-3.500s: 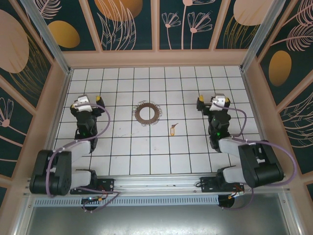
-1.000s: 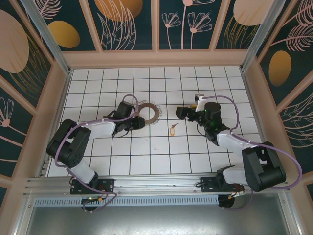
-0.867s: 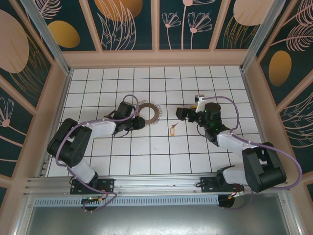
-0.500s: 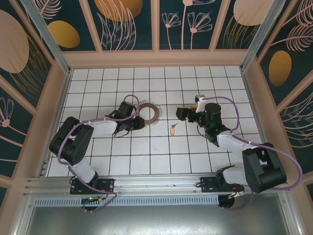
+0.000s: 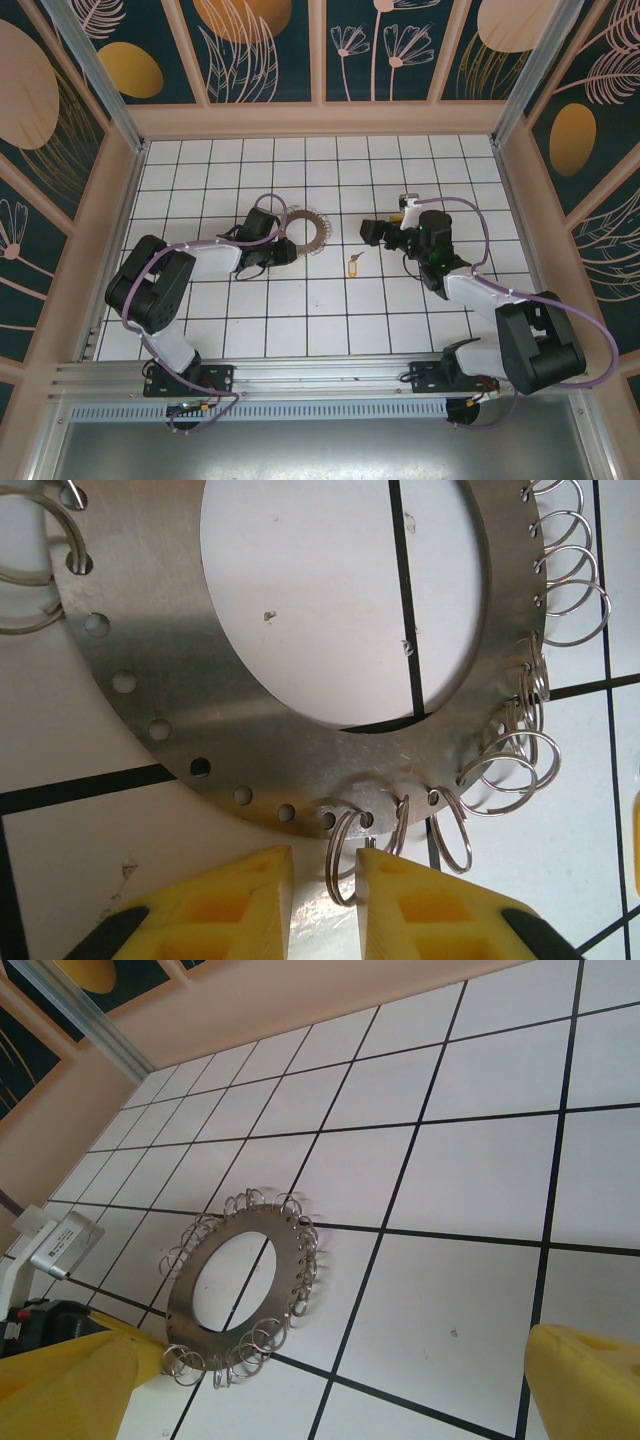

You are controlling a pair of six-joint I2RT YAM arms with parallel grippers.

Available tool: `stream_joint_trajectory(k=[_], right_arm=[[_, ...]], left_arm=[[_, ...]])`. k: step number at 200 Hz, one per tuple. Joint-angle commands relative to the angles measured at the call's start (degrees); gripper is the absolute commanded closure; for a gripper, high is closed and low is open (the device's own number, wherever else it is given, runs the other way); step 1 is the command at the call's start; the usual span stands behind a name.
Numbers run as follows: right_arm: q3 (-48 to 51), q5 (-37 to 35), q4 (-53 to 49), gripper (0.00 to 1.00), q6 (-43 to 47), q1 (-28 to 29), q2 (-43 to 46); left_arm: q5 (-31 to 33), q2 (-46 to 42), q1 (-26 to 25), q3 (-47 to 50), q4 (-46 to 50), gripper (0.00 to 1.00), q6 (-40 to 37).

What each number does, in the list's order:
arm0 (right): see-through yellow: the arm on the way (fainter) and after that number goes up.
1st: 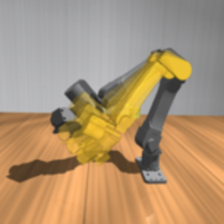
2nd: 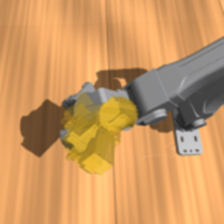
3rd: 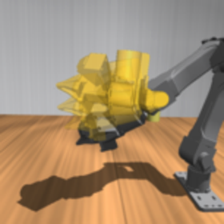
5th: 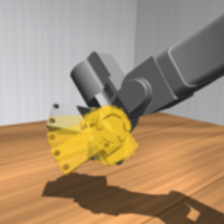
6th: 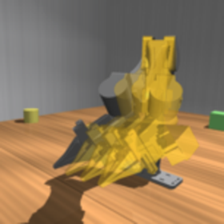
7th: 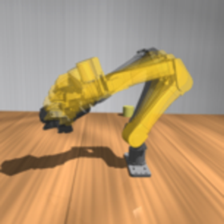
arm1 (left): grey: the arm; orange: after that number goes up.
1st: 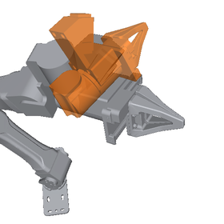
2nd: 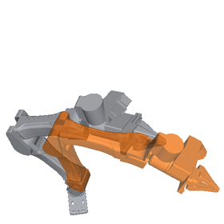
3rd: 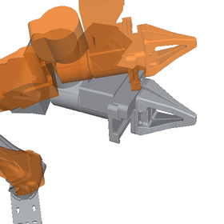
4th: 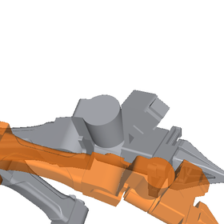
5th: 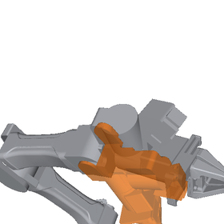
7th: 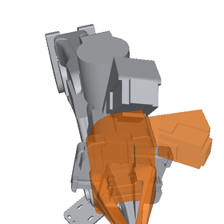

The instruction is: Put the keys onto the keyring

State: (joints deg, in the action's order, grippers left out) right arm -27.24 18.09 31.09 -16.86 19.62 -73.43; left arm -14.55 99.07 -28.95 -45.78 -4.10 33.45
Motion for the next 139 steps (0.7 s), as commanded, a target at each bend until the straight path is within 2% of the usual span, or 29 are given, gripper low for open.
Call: stream_joint_trajectory(k=[1, 139], right_arm=[[0.6, -0.4, 1.9, 0.01, 0.6, 0.4, 0.6], [1.1, -0.5, 2.3, 0.01, 0.6, 0.2, 0.7]], left_arm=[[-0.2, 1.0, -0.4, -1.3, -1.0, 0.77, -0.8], [-0.9, 2.3, -0.6, -2.7, -2.1, 0.83, -0.1]])
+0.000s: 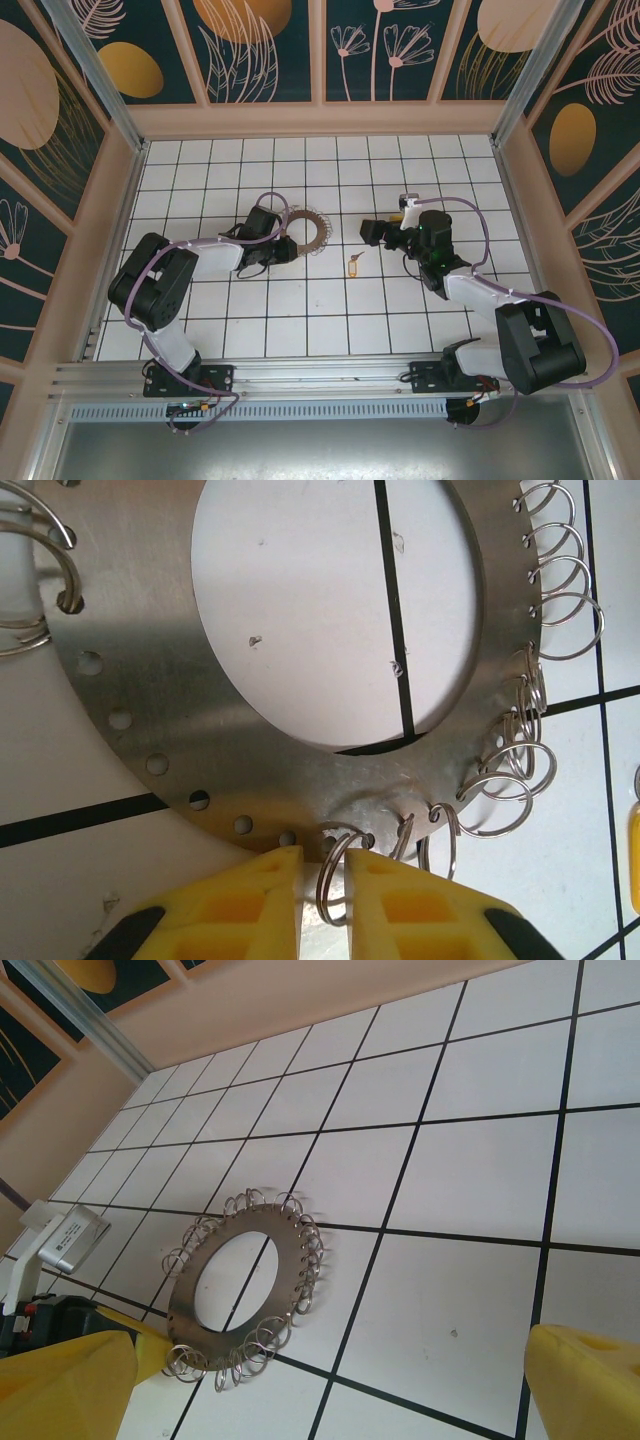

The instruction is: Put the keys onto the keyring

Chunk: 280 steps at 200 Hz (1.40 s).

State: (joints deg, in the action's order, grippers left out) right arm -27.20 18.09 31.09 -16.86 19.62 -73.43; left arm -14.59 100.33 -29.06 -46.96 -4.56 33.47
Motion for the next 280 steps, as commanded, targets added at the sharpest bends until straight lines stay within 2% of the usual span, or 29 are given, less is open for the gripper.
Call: stream_joint_trajectory(k=[1, 81, 129, 255, 280], right_arm=[[1.1, -0.5, 2.3, 0.01, 0.6, 0.2, 0.7], [1.0, -0.3, 2.6, 0.01, 0.8, 0.1, 0.5], [1.1, -0.3, 2.6, 0.01, 0.9, -0.2, 0.8], [0.9, 0.7, 1.1, 0.01, 1.4, -0.7, 4.2], [1.7, 0.9, 0.4, 0.01, 2.1, -0.7, 5.8]], left_arm=[[-0.9, 1.1, -0.5, -1.5, -1.7, 0.84, -0.2], [-0.8, 1.6, -1.0, -2.4, -1.3, 0.86, -0.3], [-0.6, 0.9, -1.1, -2.4, -0.6, 1.0, -1.0], [1.3, -1.8, -1.6, -0.3, 0.7, 1.0, -3.8], [2.7, -5.5, -1.8, 0.5, 1.9, 1.0, -5.7]])
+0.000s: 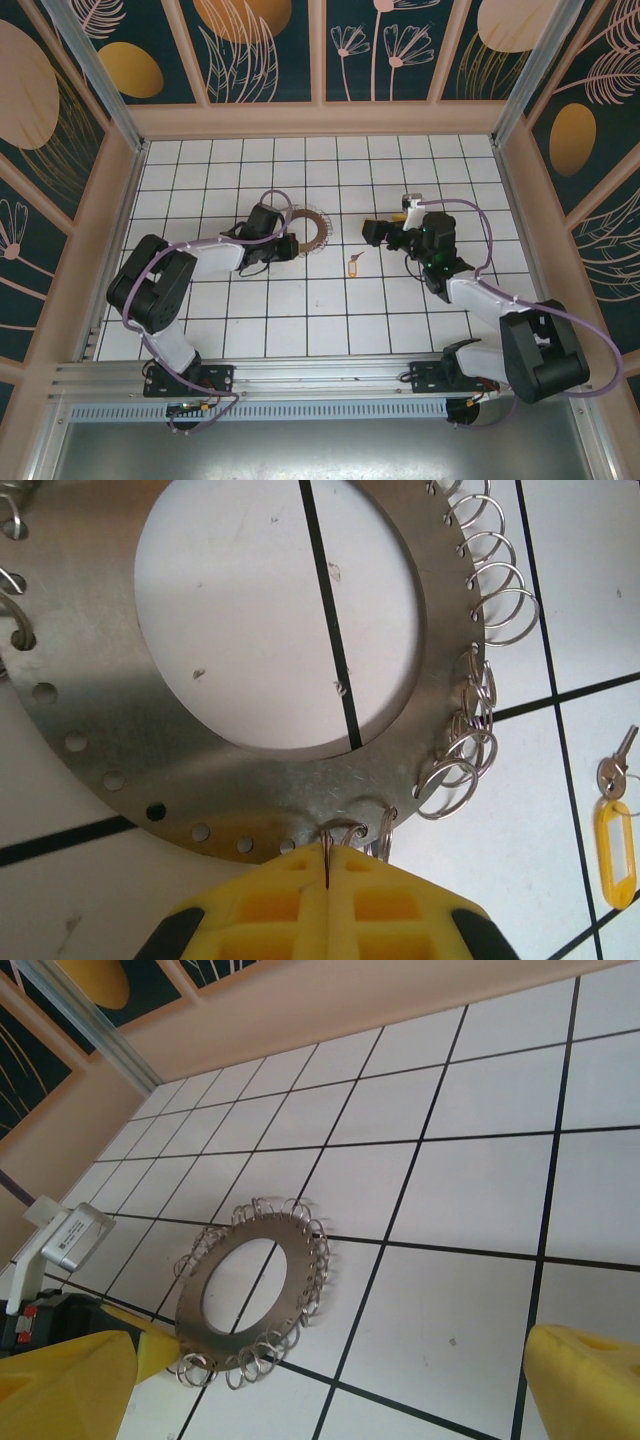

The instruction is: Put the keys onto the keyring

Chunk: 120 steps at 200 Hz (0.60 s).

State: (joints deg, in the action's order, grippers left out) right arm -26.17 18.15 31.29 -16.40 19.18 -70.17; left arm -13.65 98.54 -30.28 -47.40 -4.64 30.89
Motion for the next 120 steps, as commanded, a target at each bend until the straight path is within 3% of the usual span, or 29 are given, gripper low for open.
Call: stream_joint_trajectory(k=[1, 77, 120], right_arm=[[0.7, 0.8, 0.2, 0.01, 1.7, -0.3, 2.7], [1.0, 2.3, -1.5, 0.07, 4.1, -0.2, 4.9], [0.7, 5.6, -0.2, 0.16, 4.9, -0.2, 5.0]], left_arm=[[1.8, -3.8, -0.5, 0.9, 2.1, 1.0, -3.3], [7.5, -9.5, -0.6, 0.2, 8.1, 1.0, -8.4], [9.7, -12.3, -0.6, 0.0, 9.8, 1.0, -11.1]])
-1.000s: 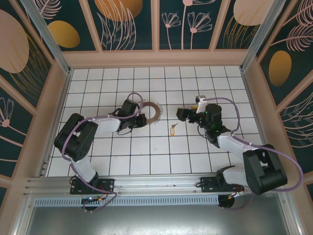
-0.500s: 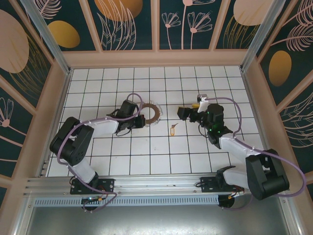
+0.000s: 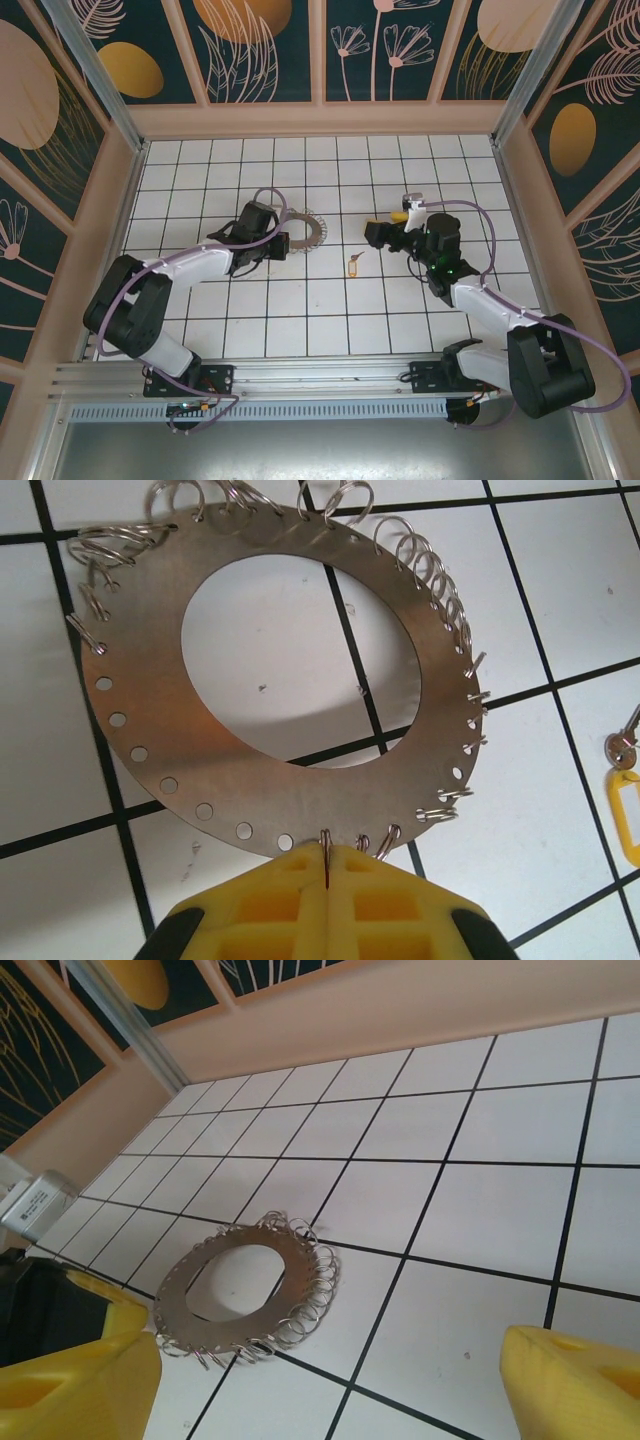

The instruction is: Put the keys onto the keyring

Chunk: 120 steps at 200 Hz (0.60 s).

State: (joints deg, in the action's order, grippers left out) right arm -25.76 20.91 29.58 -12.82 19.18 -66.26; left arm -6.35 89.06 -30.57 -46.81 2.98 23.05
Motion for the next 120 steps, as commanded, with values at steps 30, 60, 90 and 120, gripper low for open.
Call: stream_joint_trajectory(k=[30, 60, 90, 120], right_arm=[[0.4, 5.1, 2.6, 0.21, 1.9, 0.0, 1.2], [-0.4, 7.2, 2.9, 0.24, 2.5, 0.7, 1.2], [-1.0, 9.2, 2.7, 0.27, 3.8, 1.9, 1.9], [-0.9, 11.6, 3.6, 0.33, 4.8, 3.0, 2.1]], left_arm=[[3.1, -4.8, -0.3, -1.2, 2.9, 1.0, -5.6], [2.1, -6.2, -0.3, -1.9, 2.7, 1.0, -7.5], [1.3, -8.1, -0.3, -2.6, 2.5, 1.0, -9.6], [0.4, -11.0, -0.3, -2.8, 2.2, 1.0, -12.0]])
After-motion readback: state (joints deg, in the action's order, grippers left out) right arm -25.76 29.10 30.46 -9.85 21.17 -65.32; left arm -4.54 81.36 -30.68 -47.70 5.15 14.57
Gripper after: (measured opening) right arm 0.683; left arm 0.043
